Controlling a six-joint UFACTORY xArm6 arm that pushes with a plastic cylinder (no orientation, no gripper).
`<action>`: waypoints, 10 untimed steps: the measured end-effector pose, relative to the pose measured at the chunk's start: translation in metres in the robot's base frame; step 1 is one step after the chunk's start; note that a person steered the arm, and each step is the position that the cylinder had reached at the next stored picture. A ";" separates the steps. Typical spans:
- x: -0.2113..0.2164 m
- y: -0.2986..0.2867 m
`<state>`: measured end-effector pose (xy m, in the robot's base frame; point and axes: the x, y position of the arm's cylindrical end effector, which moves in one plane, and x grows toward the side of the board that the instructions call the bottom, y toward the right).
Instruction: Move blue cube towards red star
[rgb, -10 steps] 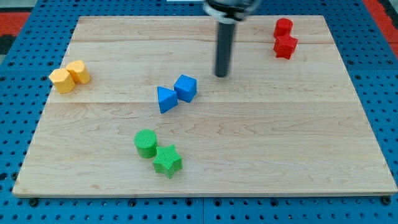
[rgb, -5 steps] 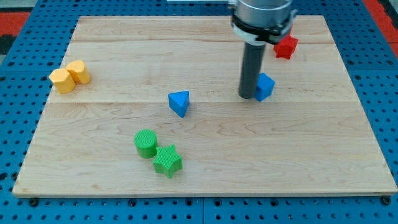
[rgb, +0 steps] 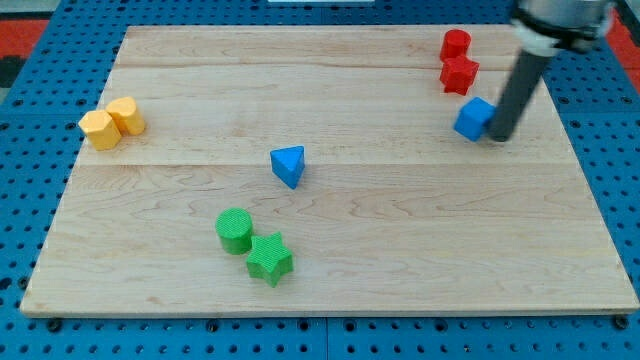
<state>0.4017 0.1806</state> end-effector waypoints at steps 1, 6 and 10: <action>0.004 -0.010; -0.034 -0.073; -0.046 -0.042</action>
